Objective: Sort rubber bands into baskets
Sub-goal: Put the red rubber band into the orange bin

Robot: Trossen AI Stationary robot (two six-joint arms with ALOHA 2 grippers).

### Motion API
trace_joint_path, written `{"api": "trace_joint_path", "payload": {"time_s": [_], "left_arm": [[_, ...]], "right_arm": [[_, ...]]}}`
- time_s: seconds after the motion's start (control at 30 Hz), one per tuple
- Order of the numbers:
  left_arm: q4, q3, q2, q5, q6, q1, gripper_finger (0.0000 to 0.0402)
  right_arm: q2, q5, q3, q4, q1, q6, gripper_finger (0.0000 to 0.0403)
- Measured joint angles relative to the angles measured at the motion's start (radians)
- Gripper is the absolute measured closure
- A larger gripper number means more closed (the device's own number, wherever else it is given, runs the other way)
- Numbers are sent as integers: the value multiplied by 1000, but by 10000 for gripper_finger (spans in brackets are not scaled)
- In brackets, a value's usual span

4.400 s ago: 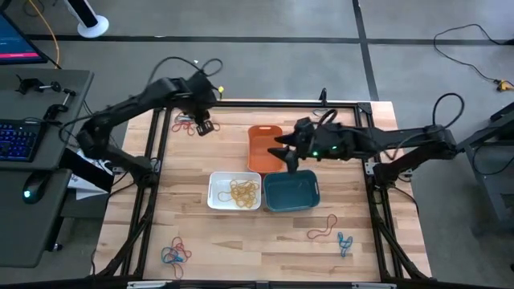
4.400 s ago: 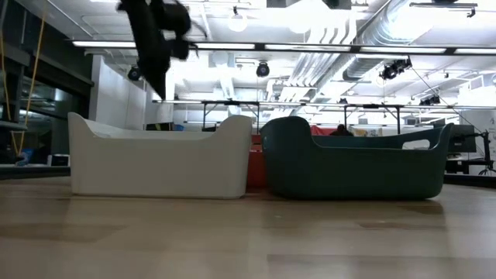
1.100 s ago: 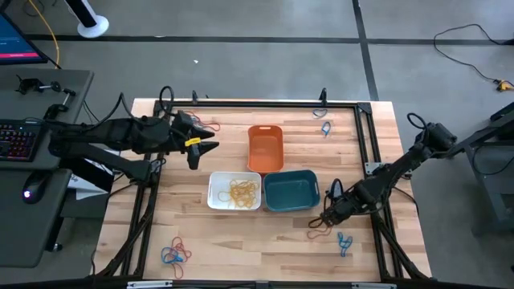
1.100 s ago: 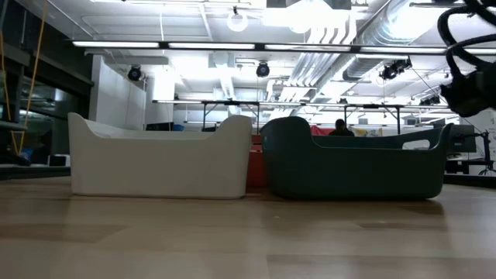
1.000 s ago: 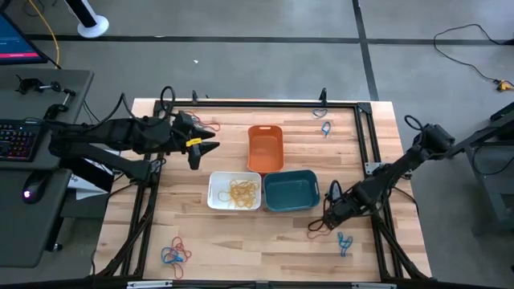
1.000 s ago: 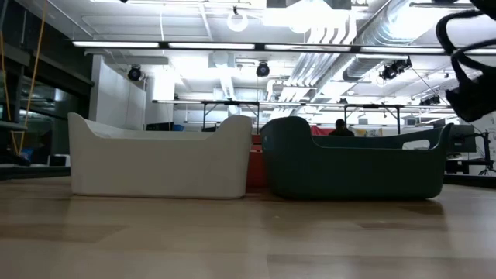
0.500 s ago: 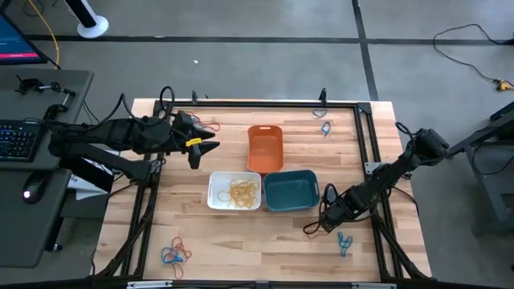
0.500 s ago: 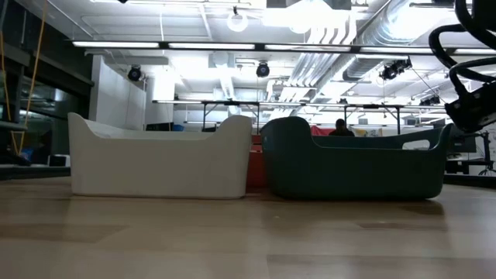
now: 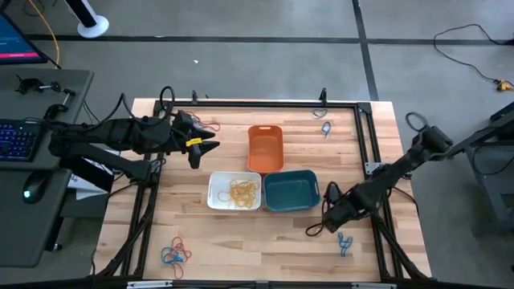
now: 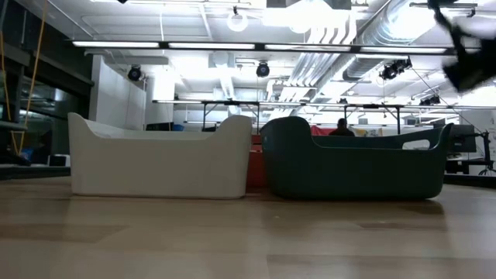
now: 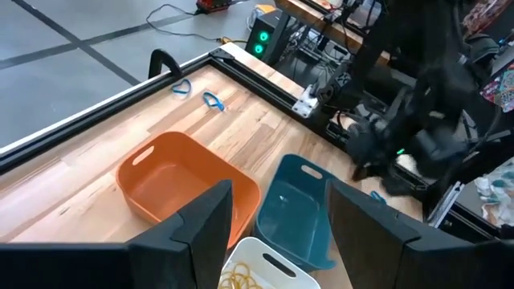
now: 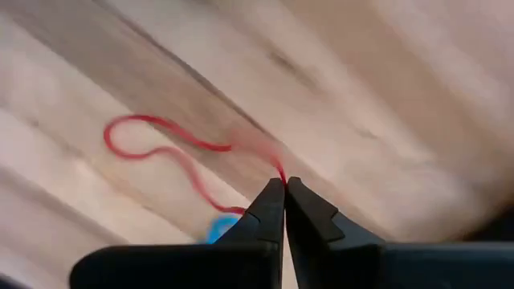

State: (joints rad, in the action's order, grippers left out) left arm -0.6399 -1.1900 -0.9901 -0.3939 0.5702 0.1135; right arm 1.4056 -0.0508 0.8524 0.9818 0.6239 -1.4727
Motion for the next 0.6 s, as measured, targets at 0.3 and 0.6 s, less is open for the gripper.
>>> {"api": "trace_joint_path", "payload": {"time_s": [0.3,0.6], "left_arm": [[0,-1,0,-2,-22,-5,208],[3,-1,0,-3,-13,-5,208]], "right_arm": [[-126,227,279,26,-33,212,403],[-76,258,362,-372,-261,661,403]]}}
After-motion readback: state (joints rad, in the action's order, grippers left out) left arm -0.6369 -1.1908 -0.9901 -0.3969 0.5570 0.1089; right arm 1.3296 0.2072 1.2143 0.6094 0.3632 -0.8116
